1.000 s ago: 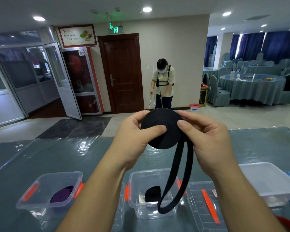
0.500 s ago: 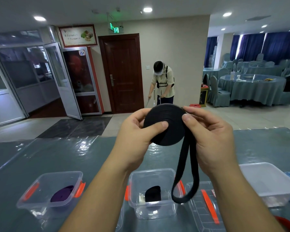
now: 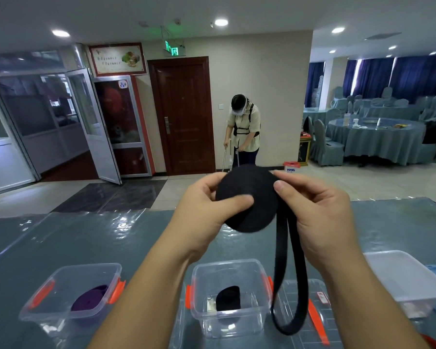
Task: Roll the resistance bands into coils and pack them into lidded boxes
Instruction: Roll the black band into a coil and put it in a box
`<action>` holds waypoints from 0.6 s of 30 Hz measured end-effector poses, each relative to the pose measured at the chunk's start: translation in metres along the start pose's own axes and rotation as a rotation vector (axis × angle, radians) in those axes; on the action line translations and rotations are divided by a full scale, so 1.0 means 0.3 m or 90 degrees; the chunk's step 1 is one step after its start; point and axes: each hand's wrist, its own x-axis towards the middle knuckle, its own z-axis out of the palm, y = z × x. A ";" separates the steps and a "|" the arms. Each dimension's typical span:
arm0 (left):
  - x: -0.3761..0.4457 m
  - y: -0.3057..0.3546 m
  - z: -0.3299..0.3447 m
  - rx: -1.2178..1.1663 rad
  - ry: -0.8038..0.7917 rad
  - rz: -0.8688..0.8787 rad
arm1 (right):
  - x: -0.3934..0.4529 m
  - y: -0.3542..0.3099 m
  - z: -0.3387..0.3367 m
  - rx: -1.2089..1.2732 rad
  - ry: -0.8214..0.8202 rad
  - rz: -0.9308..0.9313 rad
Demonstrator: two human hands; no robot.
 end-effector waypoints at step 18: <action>0.005 0.033 -0.027 0.034 -0.023 0.004 | 0.000 0.009 -0.011 0.022 -0.076 0.019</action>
